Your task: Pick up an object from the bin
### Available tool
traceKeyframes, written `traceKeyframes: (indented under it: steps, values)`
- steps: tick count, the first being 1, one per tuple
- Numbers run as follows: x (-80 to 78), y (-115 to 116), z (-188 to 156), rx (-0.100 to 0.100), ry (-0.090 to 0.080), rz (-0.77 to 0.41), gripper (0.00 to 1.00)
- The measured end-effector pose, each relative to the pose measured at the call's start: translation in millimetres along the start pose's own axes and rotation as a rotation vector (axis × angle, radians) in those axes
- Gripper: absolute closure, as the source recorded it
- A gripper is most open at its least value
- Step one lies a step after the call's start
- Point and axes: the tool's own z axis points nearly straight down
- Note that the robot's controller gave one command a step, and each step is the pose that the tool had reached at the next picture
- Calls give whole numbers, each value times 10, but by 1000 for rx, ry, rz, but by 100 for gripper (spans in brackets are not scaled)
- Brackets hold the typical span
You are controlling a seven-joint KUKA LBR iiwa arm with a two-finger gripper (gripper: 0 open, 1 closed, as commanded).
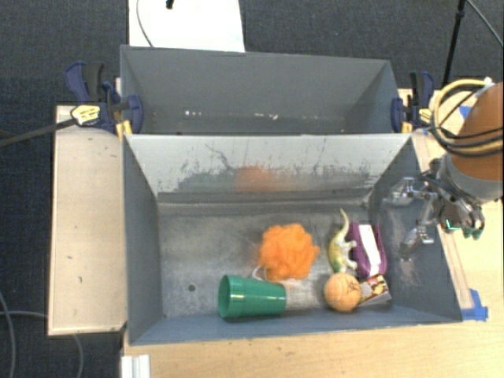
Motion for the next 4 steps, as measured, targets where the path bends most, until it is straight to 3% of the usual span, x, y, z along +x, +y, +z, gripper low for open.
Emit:
traceKeyframes:
  steps: [2,3,4]
  values:
    - [4,-48,-141,0,2,32,0]
    - [-229,237,-49,0,0,19,0]
    - [16,243,-310,-2,5,-66,0]
